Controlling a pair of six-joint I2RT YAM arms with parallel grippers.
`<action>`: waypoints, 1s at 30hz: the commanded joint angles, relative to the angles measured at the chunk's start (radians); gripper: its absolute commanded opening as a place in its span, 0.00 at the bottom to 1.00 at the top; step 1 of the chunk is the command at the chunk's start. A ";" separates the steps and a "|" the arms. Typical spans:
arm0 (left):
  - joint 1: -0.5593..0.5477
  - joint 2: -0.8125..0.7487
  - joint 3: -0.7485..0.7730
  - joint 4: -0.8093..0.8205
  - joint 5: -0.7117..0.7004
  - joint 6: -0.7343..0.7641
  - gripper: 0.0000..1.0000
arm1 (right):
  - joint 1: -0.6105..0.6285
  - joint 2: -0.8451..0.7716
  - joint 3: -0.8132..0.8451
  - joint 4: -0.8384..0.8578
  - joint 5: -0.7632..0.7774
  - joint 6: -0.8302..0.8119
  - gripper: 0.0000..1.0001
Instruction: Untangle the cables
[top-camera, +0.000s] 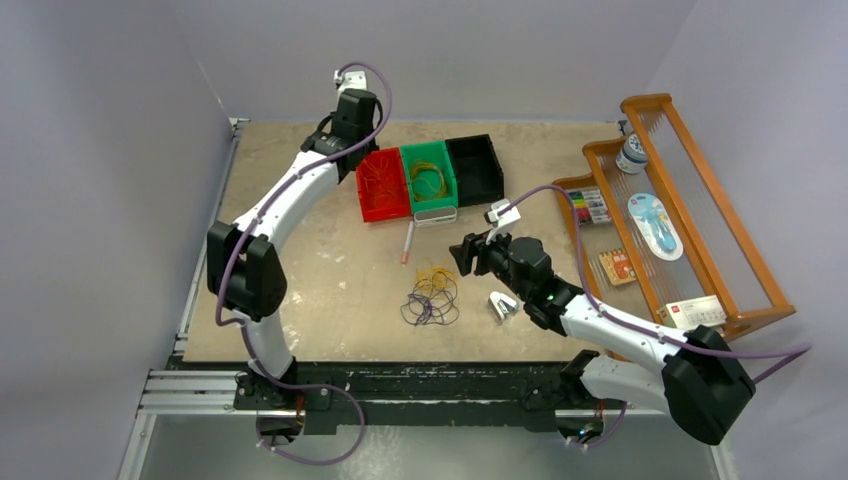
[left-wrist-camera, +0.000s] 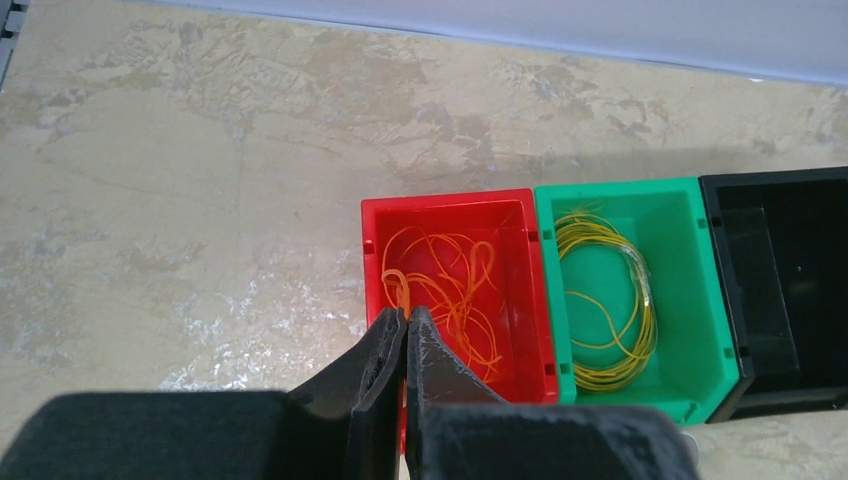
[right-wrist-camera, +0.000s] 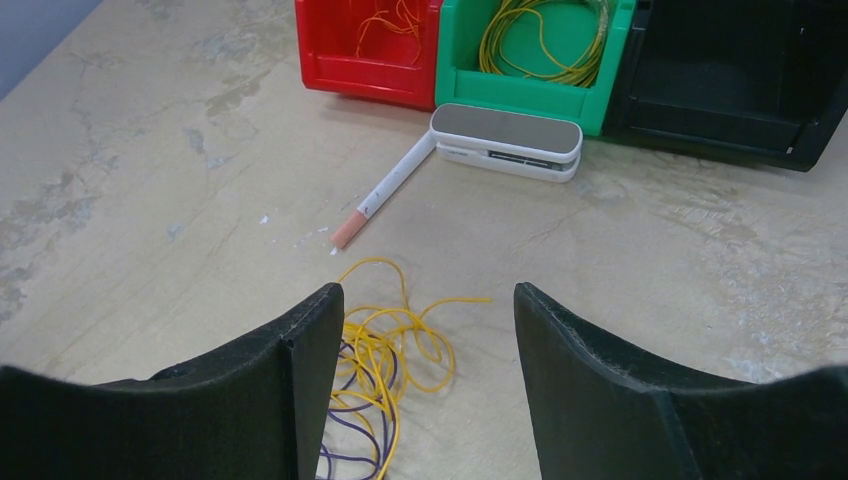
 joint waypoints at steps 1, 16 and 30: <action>0.017 0.028 0.012 0.096 -0.012 -0.018 0.00 | 0.001 -0.006 0.051 0.010 0.021 -0.014 0.66; 0.019 0.208 0.013 0.194 0.095 -0.043 0.00 | 0.001 -0.008 0.049 -0.019 0.026 -0.005 0.66; 0.018 0.303 -0.001 0.209 0.137 -0.049 0.00 | 0.001 0.009 0.062 -0.026 0.032 -0.009 0.66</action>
